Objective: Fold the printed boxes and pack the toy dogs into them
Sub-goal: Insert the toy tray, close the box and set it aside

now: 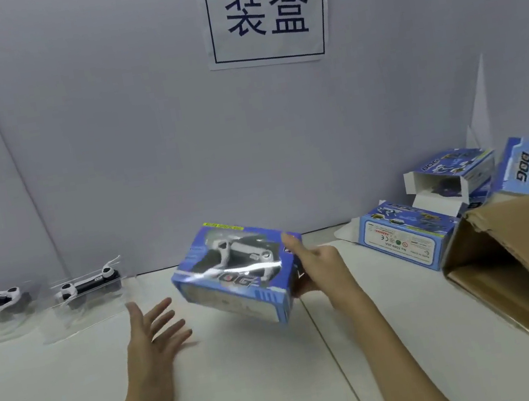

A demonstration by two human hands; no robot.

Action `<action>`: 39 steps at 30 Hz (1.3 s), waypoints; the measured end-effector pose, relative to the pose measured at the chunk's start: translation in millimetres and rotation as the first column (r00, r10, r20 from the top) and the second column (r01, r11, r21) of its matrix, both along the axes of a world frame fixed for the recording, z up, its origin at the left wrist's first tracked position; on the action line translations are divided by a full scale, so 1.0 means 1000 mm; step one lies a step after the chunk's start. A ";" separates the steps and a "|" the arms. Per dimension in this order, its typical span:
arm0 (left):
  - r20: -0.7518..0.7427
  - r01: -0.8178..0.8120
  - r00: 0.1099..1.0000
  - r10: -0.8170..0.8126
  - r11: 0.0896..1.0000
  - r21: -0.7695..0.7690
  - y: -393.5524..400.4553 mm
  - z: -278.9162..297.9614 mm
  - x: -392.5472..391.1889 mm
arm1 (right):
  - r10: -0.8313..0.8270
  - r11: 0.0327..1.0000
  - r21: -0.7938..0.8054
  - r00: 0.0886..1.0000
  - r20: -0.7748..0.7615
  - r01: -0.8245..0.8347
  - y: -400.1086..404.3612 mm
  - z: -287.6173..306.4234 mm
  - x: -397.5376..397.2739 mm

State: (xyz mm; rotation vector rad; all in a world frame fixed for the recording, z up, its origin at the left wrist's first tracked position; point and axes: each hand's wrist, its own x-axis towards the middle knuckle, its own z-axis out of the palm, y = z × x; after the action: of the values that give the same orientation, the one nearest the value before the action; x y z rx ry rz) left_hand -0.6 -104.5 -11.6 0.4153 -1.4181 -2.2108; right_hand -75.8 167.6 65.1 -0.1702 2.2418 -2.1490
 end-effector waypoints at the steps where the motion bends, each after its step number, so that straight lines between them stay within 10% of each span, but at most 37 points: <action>1: 0.005 -0.004 1.000 0.004 1.000 0.012 0.000 0.000 0.000 | -0.102 0.986 -0.131 0.995 -0.001 0.101 0.007 0.004 -0.002; 7: 0.026 0.007 1.000 -0.006 1.000 -0.025 0.002 0.000 -0.003 | -0.569 0.400 -0.883 0.822 -0.028 0.247 0.036 0.019 -0.010; 9: 0.029 0.004 1.000 -0.003 0.999 -0.051 0.003 -0.001 -0.003 | -0.599 0.409 -0.878 0.799 -0.051 0.250 0.040 0.015 -0.014; 16: 0.044 -0.018 0.999 0.023 0.994 -0.111 0.003 -0.003 -0.004 | -0.505 0.819 -0.293 0.862 0.040 0.494 0.027 -0.033 -0.031; 19: 0.042 -0.041 0.998 0.048 0.986 -0.160 0.006 -0.005 -0.005 | -0.497 0.839 0.179 0.858 -0.131 0.513 0.011 -0.050 -0.043; 23: 0.031 -0.047 0.998 0.057 0.964 -0.261 0.006 -0.011 -0.010 | -0.213 0.450 0.832 0.943 -0.255 0.326 0.015 -0.047 -0.089; 29: 0.001 -0.044 0.999 0.046 0.962 -0.268 0.003 -0.018 -0.022 | -0.014 -0.224 0.891 0.913 -0.408 0.395 0.065 -0.022 -0.162; 35: -0.018 -0.043 0.999 0.040 0.962 -0.269 0.007 -0.015 -0.023 | 0.058 -0.354 0.828 0.894 -0.444 0.434 0.063 -0.036 -0.171; 39: -0.013 -0.036 0.999 0.034 0.952 -0.303 0.009 -0.013 -0.016 | 0.152 -0.218 0.769 0.799 -0.581 0.601 0.019 -0.042 -0.133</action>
State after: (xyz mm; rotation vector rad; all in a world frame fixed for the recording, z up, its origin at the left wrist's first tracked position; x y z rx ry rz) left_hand -16.8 -95.5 -25.0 0.3199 -1.6983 -1.9197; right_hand -208.4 186.6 22.7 -0.1925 3.6212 0.6058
